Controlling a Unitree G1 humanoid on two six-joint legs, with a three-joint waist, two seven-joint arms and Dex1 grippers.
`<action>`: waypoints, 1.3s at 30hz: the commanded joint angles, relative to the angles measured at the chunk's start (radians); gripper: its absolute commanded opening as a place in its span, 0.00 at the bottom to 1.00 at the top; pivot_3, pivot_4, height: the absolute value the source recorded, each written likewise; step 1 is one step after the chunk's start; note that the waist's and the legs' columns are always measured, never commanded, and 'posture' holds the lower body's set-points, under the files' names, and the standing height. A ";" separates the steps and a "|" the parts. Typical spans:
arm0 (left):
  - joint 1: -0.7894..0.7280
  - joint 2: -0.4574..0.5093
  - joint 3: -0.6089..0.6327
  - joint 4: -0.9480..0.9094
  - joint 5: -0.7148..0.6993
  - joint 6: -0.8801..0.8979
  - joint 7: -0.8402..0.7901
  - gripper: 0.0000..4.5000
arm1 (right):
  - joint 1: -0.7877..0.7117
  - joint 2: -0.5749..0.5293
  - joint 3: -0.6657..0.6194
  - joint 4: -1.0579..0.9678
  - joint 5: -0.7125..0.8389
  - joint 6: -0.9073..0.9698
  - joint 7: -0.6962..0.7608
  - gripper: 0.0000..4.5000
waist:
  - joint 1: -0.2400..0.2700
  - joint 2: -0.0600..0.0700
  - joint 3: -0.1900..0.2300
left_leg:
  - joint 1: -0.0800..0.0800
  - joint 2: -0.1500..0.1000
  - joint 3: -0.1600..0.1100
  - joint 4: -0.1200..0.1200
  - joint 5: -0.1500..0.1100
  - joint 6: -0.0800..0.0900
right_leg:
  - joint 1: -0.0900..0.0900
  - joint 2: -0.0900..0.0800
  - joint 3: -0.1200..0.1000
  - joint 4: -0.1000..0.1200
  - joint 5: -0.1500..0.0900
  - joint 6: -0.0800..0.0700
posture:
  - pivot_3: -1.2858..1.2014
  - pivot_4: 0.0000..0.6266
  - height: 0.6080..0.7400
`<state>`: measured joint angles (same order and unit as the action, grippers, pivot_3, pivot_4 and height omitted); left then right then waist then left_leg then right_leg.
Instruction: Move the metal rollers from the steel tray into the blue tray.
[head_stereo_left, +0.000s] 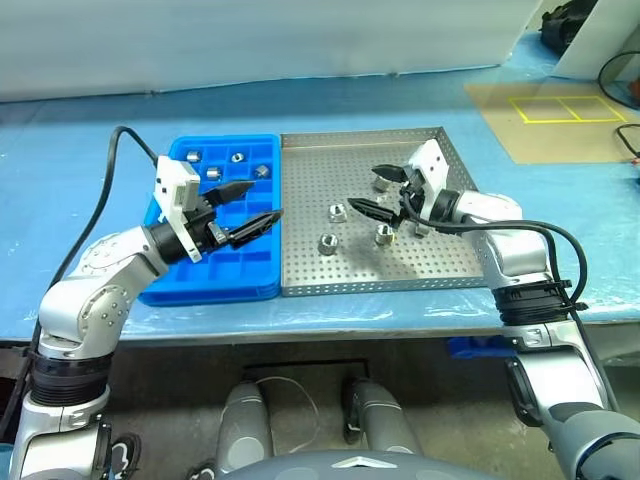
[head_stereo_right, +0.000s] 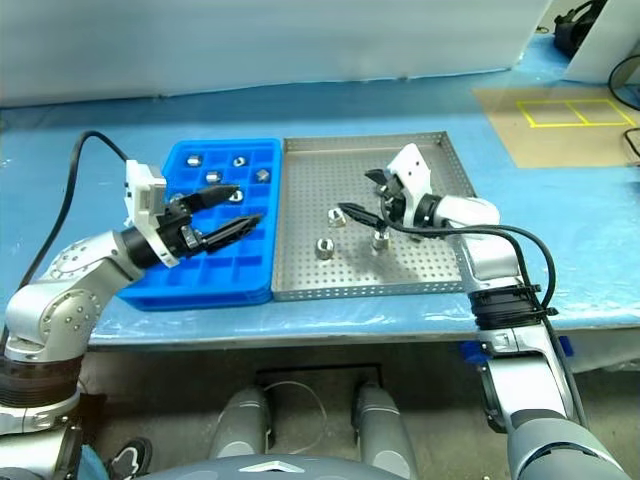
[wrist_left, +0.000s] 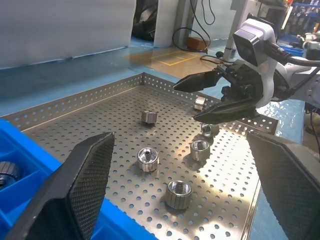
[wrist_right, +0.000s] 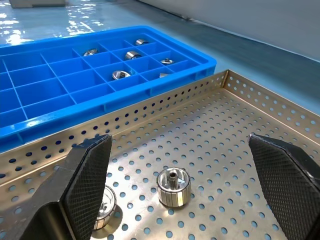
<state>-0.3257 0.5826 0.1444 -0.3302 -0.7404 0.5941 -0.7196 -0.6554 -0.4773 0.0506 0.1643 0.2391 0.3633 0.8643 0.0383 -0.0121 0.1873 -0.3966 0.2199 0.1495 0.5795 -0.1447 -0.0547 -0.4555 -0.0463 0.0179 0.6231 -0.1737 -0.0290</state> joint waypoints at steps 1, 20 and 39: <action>-0.024 0.004 0.007 -0.003 0.007 -0.022 -0.021 0.99 | 0.012 -0.005 -0.033 -0.062 0.019 0.009 -0.023 1.00 | -0.002 0.000 0.000 | 0.000 0.000 0.000 0.000 0.000 0.000 | 0.000 0.000 0.000 0.000 0.000 0.000 | 0.44 0.24 1.00; 0.105 0.096 0.134 0.008 -0.045 0.031 -0.083 0.99 | 0.063 0.010 -0.025 -0.105 0.058 0.066 -0.014 1.00 | -0.024 0.000 0.000 | 0.001 0.002 0.000 0.000 0.000 0.000 | 0.000 0.002 0.000 0.000 0.000 0.000 | 0.44 0.24 1.00; 0.124 0.111 0.143 -0.038 -0.052 0.060 -0.035 0.99 | 0.032 0.016 -0.011 -0.098 0.051 0.074 0.002 1.00 | -0.022 0.000 0.000 | 0.001 0.002 0.000 0.000 0.000 0.000 | 0.001 0.002 0.000 -0.001 0.000 0.000 | 0.45 0.24 1.00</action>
<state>-0.1782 0.6908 0.2655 -0.3580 -0.8032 0.6793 -0.7695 -0.6049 -0.4610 0.0442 0.0893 0.2779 0.4539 0.8596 0.0167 -0.0122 0.1873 -0.3952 0.2218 0.1496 0.5790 -0.1450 -0.0544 -0.4548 -0.0439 0.0183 0.6219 -0.1738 -0.0290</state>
